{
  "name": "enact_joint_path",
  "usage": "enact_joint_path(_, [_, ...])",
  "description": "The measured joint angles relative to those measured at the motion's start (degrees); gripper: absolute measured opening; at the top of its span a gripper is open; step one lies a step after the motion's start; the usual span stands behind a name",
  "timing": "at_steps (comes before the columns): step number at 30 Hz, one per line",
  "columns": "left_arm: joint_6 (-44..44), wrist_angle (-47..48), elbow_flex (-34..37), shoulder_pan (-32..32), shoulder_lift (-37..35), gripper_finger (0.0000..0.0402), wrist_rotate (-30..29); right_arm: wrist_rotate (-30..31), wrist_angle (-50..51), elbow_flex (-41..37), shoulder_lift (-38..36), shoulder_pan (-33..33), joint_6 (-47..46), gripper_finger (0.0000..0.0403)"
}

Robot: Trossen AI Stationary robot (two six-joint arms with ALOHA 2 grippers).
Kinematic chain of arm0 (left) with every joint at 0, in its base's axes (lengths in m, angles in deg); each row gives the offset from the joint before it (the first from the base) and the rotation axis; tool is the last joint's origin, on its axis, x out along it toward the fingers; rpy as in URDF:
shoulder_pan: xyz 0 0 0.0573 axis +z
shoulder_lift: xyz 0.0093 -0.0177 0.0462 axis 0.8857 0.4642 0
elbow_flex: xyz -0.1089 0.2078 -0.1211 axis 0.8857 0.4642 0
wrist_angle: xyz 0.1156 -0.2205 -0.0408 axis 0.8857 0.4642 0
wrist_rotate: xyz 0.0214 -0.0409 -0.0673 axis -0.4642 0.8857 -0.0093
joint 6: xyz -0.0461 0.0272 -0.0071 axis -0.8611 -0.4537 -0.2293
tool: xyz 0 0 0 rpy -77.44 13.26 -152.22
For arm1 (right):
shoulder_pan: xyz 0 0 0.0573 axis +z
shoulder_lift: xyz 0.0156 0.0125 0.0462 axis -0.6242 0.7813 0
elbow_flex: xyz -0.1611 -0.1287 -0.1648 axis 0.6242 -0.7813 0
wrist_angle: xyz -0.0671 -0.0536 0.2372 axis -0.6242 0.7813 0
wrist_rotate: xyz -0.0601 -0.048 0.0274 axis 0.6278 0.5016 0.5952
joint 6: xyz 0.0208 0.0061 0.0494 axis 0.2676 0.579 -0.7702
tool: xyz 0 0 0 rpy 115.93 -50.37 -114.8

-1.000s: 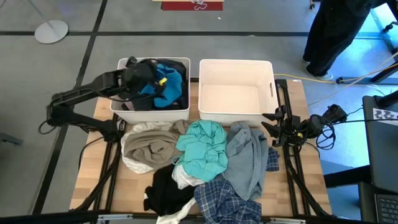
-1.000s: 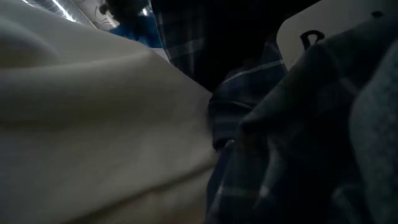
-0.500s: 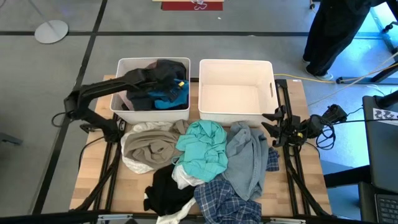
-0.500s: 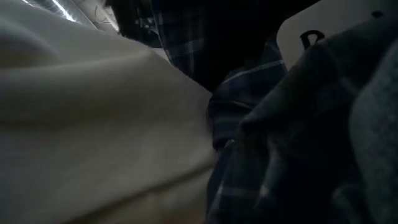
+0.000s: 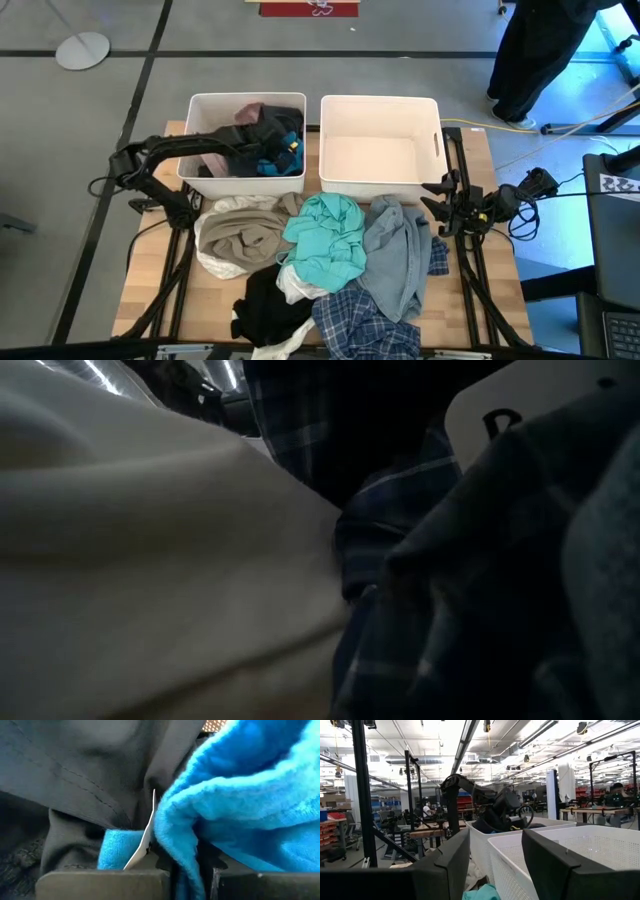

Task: Sort clothes
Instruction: Put the blue shorts into the left white bin, then put the light blue shorts into the left white bin

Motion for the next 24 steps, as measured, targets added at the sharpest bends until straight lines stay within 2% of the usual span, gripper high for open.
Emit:
enact_joint_path(3, [-0.95, 0.90, -0.01, 0.39, -0.17, 0.0053, 0.58, 0.00, 0.02, 0.00, 0.00, 0.00, 0.02, 0.0182])
enact_joint_path(9, [-0.67, 2.62, -0.19, 2.14, -1.49, 0.0131, 1.71, 0.00, 0.24, 0.00, 0.00, 0.00, 0.09, 0.0182])
enact_joint_path(13, [-0.05, 6.08, -3.05, 2.24, -4.29, 0.0165, 3.91, 0.02, 0.26, 0.00, 0.00, 0.00, 0.11, 0.0182])
enact_joint_path(17, [0.70, 10.41, -8.24, 2.11, -7.49, 0.0180, 5.08, 0.02, 0.28, -0.02, 0.00, 0.00, 0.29, 0.0182])
enact_joint_path(24, [1.86, 17.07, -18.09, 0.65, -12.58, 0.0182, 5.26, 0.02, 0.39, -0.02, 0.00, 0.00, 0.35, 0.0182])
